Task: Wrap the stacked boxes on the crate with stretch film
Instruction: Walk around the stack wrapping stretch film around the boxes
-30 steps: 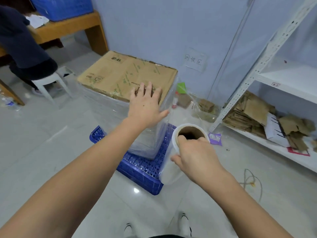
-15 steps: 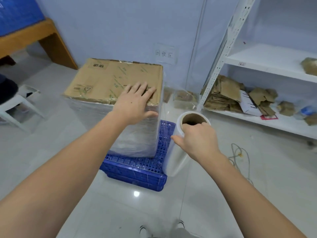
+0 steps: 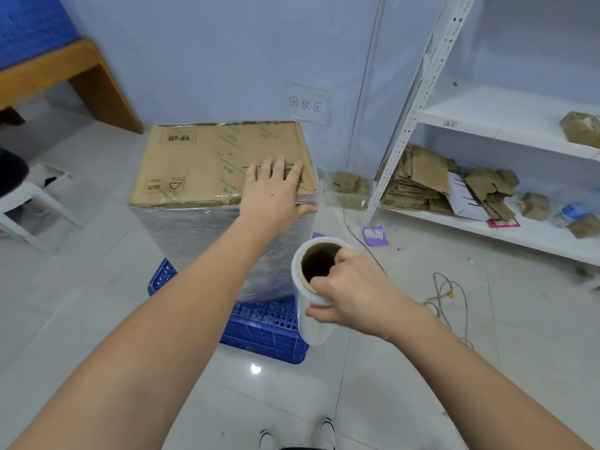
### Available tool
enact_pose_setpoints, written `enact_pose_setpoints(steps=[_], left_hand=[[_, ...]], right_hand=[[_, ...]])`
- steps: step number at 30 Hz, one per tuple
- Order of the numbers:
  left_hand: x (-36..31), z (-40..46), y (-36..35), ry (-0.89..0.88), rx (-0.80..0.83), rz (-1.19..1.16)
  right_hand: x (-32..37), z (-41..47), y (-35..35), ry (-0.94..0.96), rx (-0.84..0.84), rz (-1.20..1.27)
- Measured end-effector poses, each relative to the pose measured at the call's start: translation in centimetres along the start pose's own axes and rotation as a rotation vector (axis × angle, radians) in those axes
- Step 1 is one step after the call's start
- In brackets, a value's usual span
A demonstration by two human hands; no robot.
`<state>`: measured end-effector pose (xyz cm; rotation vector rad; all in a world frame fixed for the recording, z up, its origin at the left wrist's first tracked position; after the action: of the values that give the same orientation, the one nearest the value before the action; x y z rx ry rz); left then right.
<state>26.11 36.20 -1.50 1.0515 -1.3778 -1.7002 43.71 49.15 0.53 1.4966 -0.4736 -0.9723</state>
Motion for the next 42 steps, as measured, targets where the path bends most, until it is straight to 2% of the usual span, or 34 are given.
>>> enact_pose_setpoints(steps=[3, 8, 14, 18, 21, 26, 31, 34, 39, 42], left_hand=[[0.1, 0.2, 0.1, 0.015, 0.002, -0.007], [0.3, 0.8, 0.5, 0.05, 0.037, -0.054], [1.0, 1.4, 2.4, 0.032, 0.137, -0.235], [3.0, 0.8, 3.8, -0.054, 0.227, -0.344], [5.4, 0.3, 4.1, -0.172, 0.257, -0.26], [9.4, 0.8, 4.5, -0.354, 0.29, -0.082], [10.9, 1.2, 3.8, -0.401, 0.282, -0.149], [11.1, 1.5, 3.1, -0.4, 0.271, -0.165], [10.0, 2.4, 2.8, -0.367, 0.265, -0.184], [8.3, 3.0, 2.7, -0.325, 0.259, -0.17]], right_hand=[[0.4, 0.3, 0.0, 0.05, 0.035, -0.002], [0.6, -0.4, 0.9, -0.058, 0.123, -0.012], [1.5, -0.7, 1.0, -0.223, 0.11, -0.01], [1.2, 0.1, 0.4, -0.36, 0.115, -0.008], [0.9, 0.6, 1.1, -0.395, 0.144, -0.002], [1.1, 2.0, 1.4, -0.549, 0.288, -0.086], [1.3, 5.8, 1.1, -0.782, 0.368, -0.023], [1.8, 7.5, 0.9, -0.782, 0.316, -0.041], [4.0, 8.4, 1.7, -0.65, 0.335, 0.012], [5.5, 8.2, 2.2, -0.623, 0.283, 0.036]])
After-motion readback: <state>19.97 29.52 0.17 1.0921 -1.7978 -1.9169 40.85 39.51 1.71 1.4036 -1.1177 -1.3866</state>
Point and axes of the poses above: each hand's wrist, its own z-axis towards the middle knuckle, its own y-axis out of the back of the hand, x = y × z, the point moved 1 cm from there along z, towards the middle knuckle, and after that the axes turned 14 degrees about -z, right-handed, at the moved point
